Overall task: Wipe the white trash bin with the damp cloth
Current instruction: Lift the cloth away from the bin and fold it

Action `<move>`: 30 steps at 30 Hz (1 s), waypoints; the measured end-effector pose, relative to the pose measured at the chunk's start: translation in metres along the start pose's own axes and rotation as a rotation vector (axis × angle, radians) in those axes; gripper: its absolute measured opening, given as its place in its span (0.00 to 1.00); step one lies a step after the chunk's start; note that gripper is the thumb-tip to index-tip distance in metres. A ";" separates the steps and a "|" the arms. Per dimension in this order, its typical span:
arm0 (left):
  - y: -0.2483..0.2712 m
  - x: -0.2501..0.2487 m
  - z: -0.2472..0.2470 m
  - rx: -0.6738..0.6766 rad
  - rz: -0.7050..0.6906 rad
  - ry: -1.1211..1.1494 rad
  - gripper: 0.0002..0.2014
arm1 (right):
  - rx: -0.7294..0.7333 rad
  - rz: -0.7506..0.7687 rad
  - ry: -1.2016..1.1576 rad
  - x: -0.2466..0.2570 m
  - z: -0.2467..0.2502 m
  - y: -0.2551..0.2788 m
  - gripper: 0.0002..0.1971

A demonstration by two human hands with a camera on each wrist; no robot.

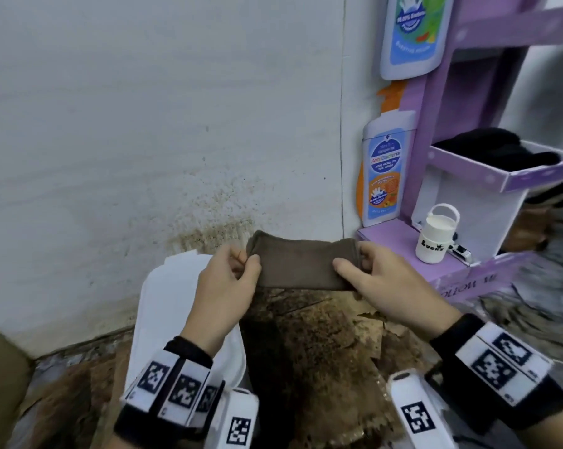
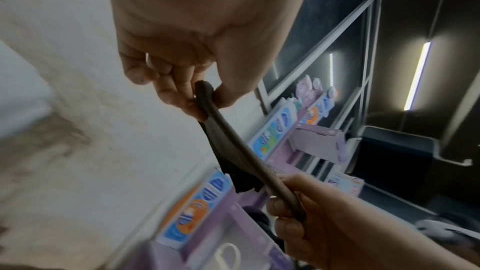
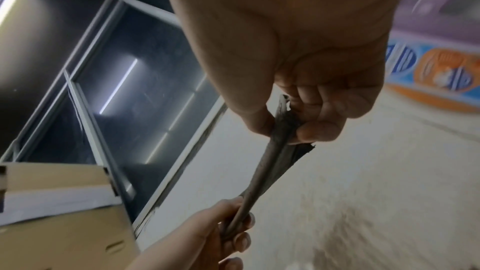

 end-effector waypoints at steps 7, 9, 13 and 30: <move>-0.021 -0.077 -0.100 0.206 -0.142 0.143 0.11 | -0.205 -0.030 -0.019 -0.044 0.125 0.022 0.09; -0.025 -0.097 -0.134 0.256 -0.183 0.157 0.11 | -0.260 -0.070 -0.027 -0.061 0.156 0.035 0.10; -0.026 -0.123 -0.211 0.428 -0.216 0.174 0.10 | -0.359 -0.164 -0.080 -0.106 0.200 0.067 0.06; 0.075 -0.018 -0.474 1.157 -0.291 -0.009 0.10 | -0.657 -0.611 0.023 -0.354 0.151 0.242 0.08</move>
Point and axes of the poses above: each hand's wrist, its own y-axis away from the middle knuckle, its own z-axis out of the back of the hand, x = y × z, the point moved 5 cm from there along -y, towards the middle knuckle, and after that the axes turned 4 degrees about -y, right-handed, at the moved point
